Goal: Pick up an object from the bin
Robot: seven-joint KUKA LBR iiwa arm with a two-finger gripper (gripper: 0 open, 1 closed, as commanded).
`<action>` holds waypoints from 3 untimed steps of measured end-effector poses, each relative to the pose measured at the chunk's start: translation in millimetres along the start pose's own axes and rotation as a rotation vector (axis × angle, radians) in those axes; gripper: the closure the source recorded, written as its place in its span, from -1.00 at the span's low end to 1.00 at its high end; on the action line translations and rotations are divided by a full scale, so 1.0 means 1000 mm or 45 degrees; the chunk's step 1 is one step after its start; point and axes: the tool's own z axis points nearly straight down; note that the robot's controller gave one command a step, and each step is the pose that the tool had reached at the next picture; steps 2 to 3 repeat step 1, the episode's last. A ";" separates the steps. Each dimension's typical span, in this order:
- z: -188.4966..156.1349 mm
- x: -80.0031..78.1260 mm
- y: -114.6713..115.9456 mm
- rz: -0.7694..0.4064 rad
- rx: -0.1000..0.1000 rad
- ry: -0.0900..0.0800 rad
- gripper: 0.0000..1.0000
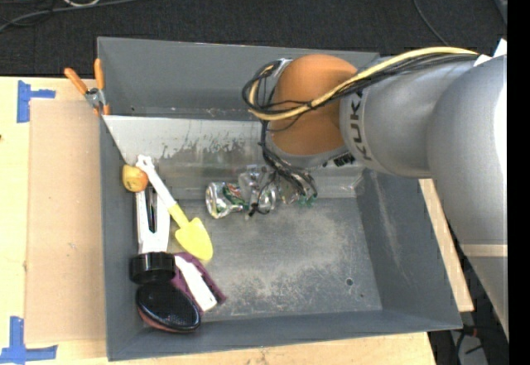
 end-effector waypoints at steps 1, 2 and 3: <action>-0.108 -0.003 0.001 0.000 0.001 -0.005 1.00; -0.108 -0.003 0.001 0.000 0.001 -0.005 1.00; -0.108 -0.003 0.001 0.000 0.001 -0.005 1.00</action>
Offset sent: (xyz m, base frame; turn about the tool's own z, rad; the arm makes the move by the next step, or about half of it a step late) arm 0.0012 0.0000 0.0309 0.0002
